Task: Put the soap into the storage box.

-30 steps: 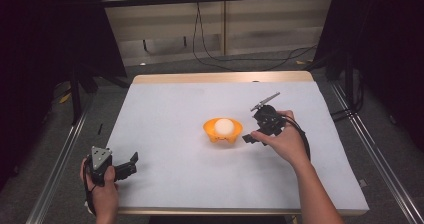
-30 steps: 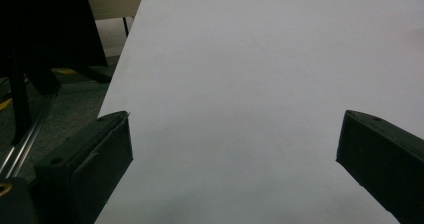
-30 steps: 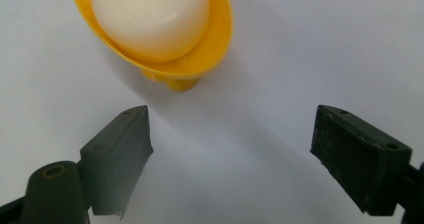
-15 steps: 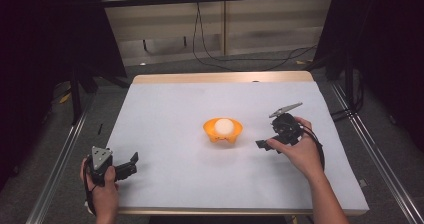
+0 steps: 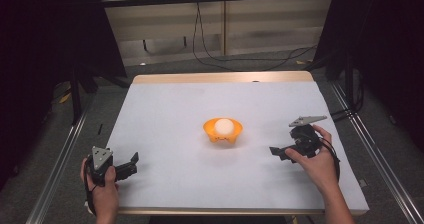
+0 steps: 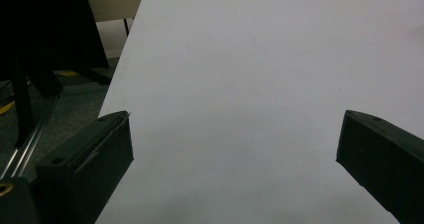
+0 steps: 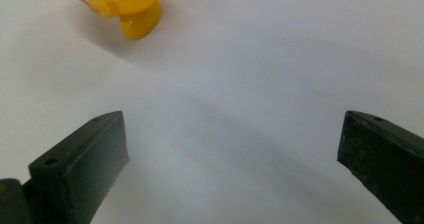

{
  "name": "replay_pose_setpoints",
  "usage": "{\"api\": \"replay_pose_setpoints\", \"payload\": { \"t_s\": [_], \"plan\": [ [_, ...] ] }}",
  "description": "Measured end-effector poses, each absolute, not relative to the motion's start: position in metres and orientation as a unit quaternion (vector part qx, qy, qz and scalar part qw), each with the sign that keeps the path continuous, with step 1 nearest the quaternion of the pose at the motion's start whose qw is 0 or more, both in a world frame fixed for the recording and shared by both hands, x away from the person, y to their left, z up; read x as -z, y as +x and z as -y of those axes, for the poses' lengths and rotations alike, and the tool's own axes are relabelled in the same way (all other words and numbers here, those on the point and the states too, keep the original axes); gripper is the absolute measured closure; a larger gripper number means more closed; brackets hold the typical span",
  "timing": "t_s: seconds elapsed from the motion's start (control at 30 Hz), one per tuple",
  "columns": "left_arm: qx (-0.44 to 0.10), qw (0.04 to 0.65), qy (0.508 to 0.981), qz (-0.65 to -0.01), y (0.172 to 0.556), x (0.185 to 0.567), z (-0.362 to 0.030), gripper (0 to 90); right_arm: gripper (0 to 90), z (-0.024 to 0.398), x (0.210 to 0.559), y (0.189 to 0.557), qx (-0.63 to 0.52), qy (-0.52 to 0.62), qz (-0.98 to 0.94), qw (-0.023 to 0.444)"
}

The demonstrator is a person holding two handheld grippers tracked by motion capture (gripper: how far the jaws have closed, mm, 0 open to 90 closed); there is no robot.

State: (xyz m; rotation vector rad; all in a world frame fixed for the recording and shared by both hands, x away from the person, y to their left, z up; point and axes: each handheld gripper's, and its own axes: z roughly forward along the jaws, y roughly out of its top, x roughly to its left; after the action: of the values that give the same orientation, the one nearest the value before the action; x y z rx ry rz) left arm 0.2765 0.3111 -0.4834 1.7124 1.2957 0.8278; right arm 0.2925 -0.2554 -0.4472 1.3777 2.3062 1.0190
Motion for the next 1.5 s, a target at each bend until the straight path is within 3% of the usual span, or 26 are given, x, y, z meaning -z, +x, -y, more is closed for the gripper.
{"api": "replay_pose_setpoints", "payload": {
  "t_s": [1.5],
  "plan": [
    [-0.333, 0.415, 0.678, -0.507, 0.274, 0.483, -0.311, 1.7, 0.0, 0.366, 0.465, 0.192, -0.432, 0.534, -0.696, 0.21]
  ]
}}
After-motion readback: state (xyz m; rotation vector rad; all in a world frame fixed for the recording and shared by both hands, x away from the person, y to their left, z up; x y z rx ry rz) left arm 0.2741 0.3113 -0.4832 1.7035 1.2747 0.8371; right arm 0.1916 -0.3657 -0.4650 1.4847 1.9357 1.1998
